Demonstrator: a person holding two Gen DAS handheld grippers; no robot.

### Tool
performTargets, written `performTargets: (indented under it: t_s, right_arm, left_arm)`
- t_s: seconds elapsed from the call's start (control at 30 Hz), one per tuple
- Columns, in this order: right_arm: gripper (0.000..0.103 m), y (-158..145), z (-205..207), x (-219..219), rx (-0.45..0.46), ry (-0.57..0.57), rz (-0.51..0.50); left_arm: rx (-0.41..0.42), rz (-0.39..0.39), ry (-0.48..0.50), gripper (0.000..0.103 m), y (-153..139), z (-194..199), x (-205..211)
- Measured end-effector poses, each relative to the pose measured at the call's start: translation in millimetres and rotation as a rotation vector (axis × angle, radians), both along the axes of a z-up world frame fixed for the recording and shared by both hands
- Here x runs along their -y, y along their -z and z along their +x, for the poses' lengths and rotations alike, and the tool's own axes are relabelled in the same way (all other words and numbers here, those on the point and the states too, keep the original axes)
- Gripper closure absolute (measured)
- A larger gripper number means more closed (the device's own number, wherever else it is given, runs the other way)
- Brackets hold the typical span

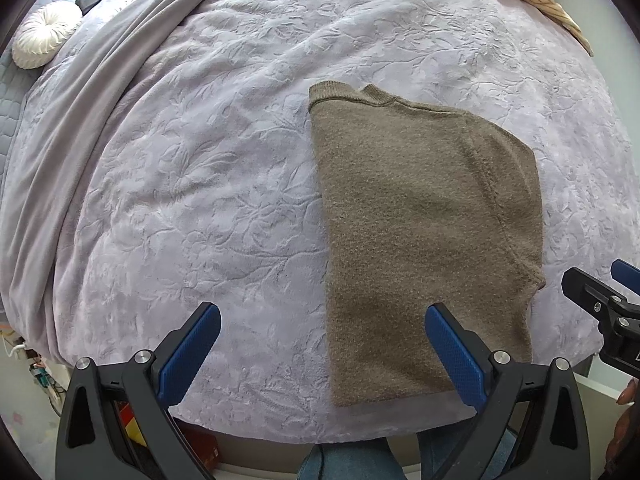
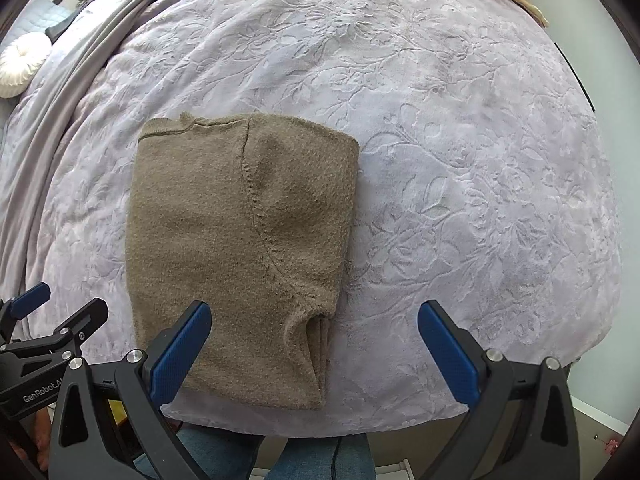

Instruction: Fold small clothes

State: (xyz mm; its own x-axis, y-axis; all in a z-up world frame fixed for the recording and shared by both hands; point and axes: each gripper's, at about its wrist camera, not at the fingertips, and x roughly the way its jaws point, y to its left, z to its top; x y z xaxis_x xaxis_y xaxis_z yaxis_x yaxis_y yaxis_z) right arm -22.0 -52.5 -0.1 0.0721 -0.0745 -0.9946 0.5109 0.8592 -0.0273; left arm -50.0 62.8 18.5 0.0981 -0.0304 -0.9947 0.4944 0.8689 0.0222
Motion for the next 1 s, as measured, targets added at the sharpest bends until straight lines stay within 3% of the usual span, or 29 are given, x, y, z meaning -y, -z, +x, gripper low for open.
performTargets:
  t_s: [1.0]
  right_arm:
    - [0.000,-0.8,2.8,2.2,-0.014,-0.002,-0.012]
  left_arm:
    - [-0.004,0.012,0.001,0.001,1.1,0.8,-0.1]
